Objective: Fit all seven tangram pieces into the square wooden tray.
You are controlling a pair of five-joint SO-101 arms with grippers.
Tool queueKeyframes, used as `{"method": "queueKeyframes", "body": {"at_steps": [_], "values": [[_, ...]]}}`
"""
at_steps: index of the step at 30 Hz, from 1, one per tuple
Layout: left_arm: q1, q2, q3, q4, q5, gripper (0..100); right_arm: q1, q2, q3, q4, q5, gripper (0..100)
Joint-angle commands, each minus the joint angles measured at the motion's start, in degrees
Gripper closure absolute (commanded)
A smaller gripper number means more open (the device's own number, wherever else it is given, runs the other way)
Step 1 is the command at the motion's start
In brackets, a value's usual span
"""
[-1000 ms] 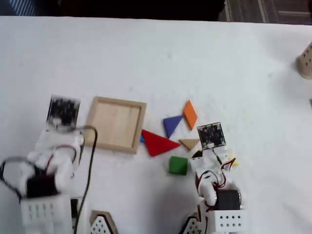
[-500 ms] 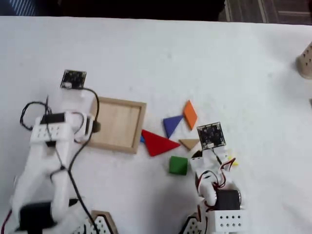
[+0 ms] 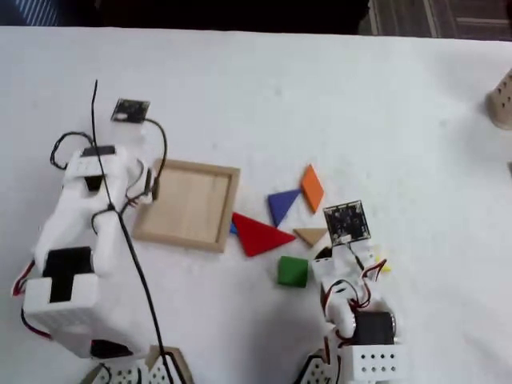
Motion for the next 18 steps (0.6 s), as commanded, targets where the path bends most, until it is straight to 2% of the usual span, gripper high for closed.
{"method": "queueKeyframes", "body": {"at_steps": [1, 4, 8, 11, 18], "values": [[0.66, 0.66, -3.43, 2.90, 0.26, 82, 0.22, 0.22, 0.62, 0.40, 0.62, 97.8], [0.66, 0.57, -3.34, 4.31, 0.26, 86, 0.22, 0.22, 0.62, 0.40, 0.62, 97.8], [-0.48, 0.57, -3.34, 4.13, 0.26, 99, 0.22, 0.22, 0.62, 0.40, 0.62, 98.1], [-3.65, 0.57, -3.43, 4.04, 0.62, 94, 0.31, 0.22, 0.62, 0.40, 0.62, 98.1], [-7.43, 0.48, -3.43, 4.48, 0.70, 94, 0.31, 0.22, 0.62, 0.40, 0.62, 98.1]]}}
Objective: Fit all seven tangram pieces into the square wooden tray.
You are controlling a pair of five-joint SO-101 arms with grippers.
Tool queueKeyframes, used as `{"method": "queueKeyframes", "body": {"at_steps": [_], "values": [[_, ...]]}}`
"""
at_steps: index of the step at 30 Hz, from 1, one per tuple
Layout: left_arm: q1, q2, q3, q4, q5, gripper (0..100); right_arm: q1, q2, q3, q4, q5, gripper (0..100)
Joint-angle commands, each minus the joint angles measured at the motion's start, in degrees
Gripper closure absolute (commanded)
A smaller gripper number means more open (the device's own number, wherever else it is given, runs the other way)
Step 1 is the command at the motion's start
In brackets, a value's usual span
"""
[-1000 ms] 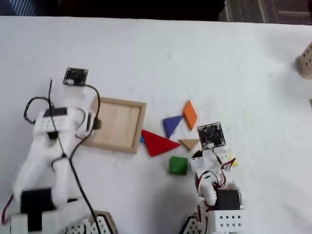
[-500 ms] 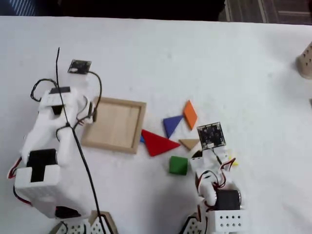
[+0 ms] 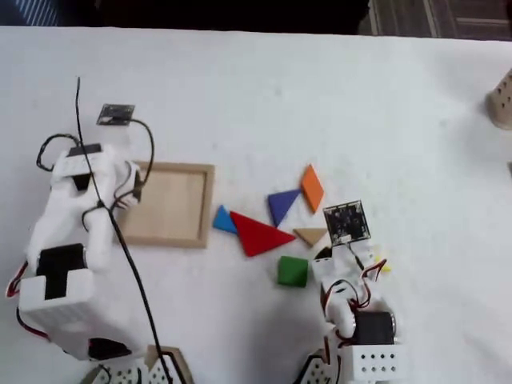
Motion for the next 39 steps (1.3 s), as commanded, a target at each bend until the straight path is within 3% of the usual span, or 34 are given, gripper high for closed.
{"method": "queueKeyframes", "body": {"at_steps": [1, 10, 16, 20, 25, 33, 39], "values": [[-2.77, -0.22, -2.20, 0.53, 0.62, 93, 0.31, 0.22, 0.62, 0.40, 0.62, 98.1], [-2.15, -1.45, -0.97, 0.53, 0.26, 93, 0.31, 0.22, 0.62, 0.40, 0.62, 98.1], [2.86, -2.95, 2.46, 0.00, 1.32, 94, 0.31, 0.22, 0.62, 0.40, 0.62, 98.1], [6.73, -3.03, 3.96, 0.44, 8.09, 94, 0.31, 0.22, 0.62, 0.40, 0.62, 97.9], [12.79, -2.95, 4.31, 0.53, 11.08, 94, 0.31, 0.22, 0.62, 0.40, 0.62, 98.0], [21.58, -2.86, 4.31, 1.14, 11.69, 94, 0.31, 0.22, 0.62, 0.40, 0.62, 98.1], [22.55, -2.95, 4.31, 1.14, 11.43, 94, 0.31, 0.22, 0.62, 0.40, 0.62, 98.1]]}}
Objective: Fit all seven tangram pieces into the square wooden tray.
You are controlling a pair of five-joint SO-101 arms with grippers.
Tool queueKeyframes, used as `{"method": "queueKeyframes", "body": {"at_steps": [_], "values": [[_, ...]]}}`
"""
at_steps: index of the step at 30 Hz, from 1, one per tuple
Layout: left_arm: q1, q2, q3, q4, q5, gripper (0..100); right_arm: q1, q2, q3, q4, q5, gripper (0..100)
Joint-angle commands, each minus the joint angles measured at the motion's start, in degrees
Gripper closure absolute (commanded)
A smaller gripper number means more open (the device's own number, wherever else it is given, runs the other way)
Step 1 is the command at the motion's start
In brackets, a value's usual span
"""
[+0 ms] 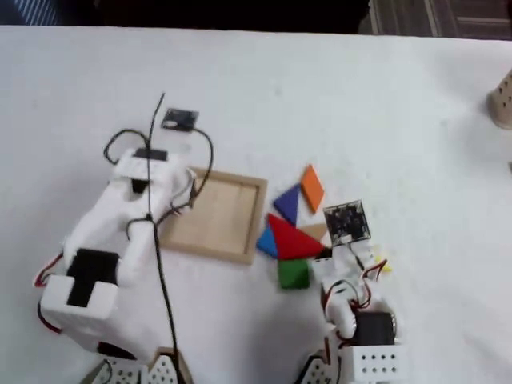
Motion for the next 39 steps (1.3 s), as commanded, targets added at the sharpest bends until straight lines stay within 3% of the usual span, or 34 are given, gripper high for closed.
{"method": "queueKeyframes", "body": {"at_steps": [1, 7, 15, 22, 32, 39], "values": [[3.03, -1.36, 0.62, 1.58, 0.35, 94, 0.31, 0.22, 0.62, 0.40, 0.62, 98.1], [4.79, -1.63, 1.41, 1.41, 0.26, 94, 0.31, 0.22, 0.62, 0.40, 0.62, 98.1], [-4.70, -1.63, -0.18, 0.00, 0.88, 93, 0.31, 0.22, 0.62, 0.40, 0.62, 98.1], [-10.77, -1.63, -0.18, -0.97, 7.12, 93, 2.33, 0.22, 0.62, -0.04, 0.62, 97.8], [-8.92, -2.68, 0.53, -0.97, 5.01, 93, 6.46, 0.22, 0.62, -4.53, 0.62, 97.8], [-2.24, -19.38, 16.00, -9.05, 3.52, 93, 6.37, 0.22, 0.62, -4.44, 0.62, 97.8]]}}
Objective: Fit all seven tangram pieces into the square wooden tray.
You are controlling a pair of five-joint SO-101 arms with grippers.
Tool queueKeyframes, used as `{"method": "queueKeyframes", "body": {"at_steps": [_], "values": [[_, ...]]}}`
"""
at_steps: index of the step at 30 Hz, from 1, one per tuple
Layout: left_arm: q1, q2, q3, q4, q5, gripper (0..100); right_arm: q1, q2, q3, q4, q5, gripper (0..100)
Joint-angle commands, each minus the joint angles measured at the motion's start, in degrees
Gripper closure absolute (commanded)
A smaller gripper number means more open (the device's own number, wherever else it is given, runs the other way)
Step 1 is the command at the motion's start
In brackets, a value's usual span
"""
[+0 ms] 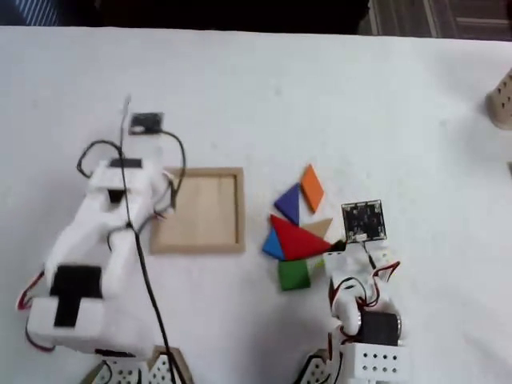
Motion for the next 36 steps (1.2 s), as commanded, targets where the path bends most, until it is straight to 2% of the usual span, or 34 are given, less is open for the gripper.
{"method": "queueKeyframes", "body": {"at_steps": [1, 8, 14, 19, 23, 27, 31, 36], "values": [[3.82, -11.91, 6.95, -5.10, -0.70, 93, 0.48, 0.22, 0.62, -1.19, 0.62, 97.8], [4.09, -16.48, 9.32, -5.71, -0.70, 92, 0.66, 0.22, 0.62, -1.19, 0.62, 97.8], [4.18, -16.48, 9.85, -5.63, 0.35, 76, 0.75, 0.31, 0.62, -1.19, 0.62, 97.8], [3.03, -16.66, 9.85, -5.63, 2.90, 75, 0.75, 0.31, 0.62, -1.19, 0.62, 97.8], [-3.03, -16.57, 8.35, -5.89, 2.99, 75, 0.84, 0.31, 0.62, -1.19, 0.88, 97.8], [-7.96, -16.48, 6.95, -5.80, 2.99, 75, 2.24, 0.31, 0.35, -1.19, 9.67, 97.8], [-8.48, -16.48, 7.21, -5.80, 2.81, 75, 1.98, 0.75, -2.90, 1.63, 10.02, 97.8], [-8.84, -16.48, 8.35, -6.07, 2.64, 75, -2.77, 0.75, -7.03, 3.91, 10.29, 97.8]]}}
